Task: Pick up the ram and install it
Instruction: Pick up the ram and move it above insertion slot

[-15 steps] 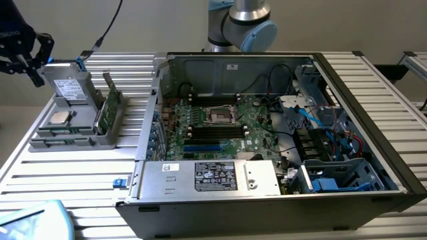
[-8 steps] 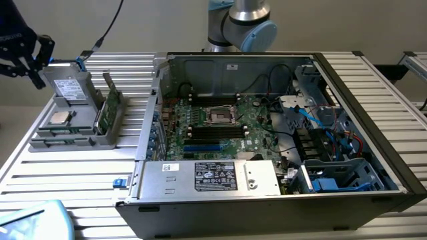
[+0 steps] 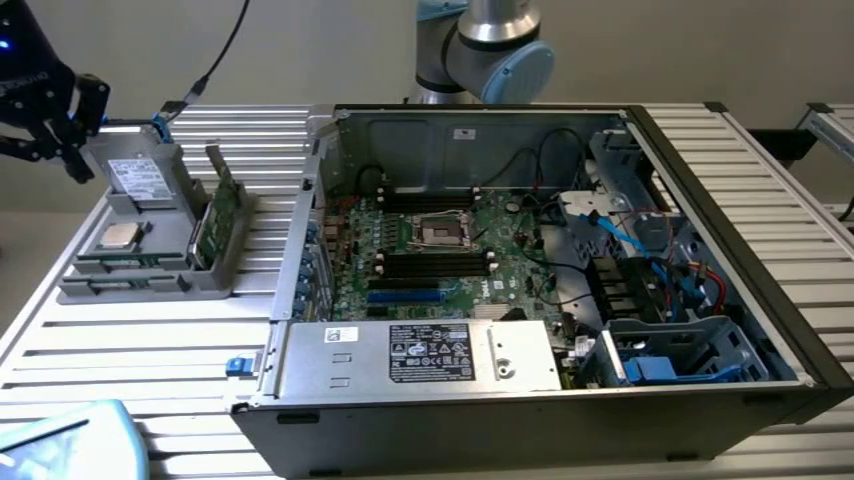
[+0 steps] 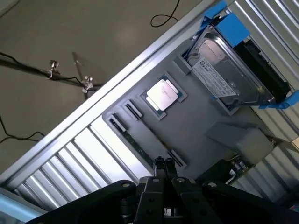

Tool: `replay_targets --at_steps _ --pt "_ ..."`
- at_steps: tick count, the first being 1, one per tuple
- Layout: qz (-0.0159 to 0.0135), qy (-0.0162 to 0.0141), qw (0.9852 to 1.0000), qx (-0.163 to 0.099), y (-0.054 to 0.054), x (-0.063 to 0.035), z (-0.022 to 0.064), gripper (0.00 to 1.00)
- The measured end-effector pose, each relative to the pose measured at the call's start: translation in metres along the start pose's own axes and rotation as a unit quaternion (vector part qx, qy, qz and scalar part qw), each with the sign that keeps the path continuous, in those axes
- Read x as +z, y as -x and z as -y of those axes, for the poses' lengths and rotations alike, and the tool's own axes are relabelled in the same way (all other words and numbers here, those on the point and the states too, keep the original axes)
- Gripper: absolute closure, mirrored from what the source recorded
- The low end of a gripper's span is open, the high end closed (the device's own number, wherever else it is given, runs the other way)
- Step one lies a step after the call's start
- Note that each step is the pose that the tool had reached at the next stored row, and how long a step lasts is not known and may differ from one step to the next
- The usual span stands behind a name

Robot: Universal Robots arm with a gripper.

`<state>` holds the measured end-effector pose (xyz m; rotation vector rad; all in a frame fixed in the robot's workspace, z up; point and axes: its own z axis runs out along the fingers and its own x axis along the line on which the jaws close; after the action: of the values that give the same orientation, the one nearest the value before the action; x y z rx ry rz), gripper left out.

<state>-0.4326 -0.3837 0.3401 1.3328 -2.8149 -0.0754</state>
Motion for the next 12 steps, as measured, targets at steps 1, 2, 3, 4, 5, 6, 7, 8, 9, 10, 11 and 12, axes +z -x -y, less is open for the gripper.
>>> replay_targets --at_steps 1,2,3,4,5,6,7,8,9,10,11,12 --pt "-0.0005 0.0000 1.0000 -0.010 0.0000 0.0008 0.0000 0.89" --pt "-0.0010 -0.0001 0.9998 -0.019 0.0000 0.0016 0.0001 0.89" --pt "-0.0015 -0.0001 0.9996 -0.028 0.0000 0.0024 0.0001 0.89" --pt "-0.0020 -0.0001 0.9993 -0.037 0.0000 0.0032 0.0002 0.89" --pt "-0.0025 -0.0001 0.9990 -0.046 0.0000 0.0039 0.0002 0.89" --pt "-0.0030 -0.0002 0.9985 -0.055 0.0000 0.0047 0.0002 0.89" --pt "-0.0035 -0.0002 0.9980 -0.064 0.0000 0.0055 0.0003 0.89" --pt "-0.0040 -0.0002 0.9973 -0.073 0.0000 0.0062 0.0003 0.89" --pt "-0.0045 -0.0002 0.9966 -0.082 0.0000 0.0069 0.0004 0.89" --pt "-0.0050 -0.0003 0.9959 -0.091 0.0000 0.0075 0.0004 0.89" --pt "-0.0055 -0.0003 0.9950 -0.100 0.0000 0.0082 0.0005 0.89" --pt "-0.0060 -0.0003 0.9940 -0.109 0.0000 0.0087 0.0005 0.89"
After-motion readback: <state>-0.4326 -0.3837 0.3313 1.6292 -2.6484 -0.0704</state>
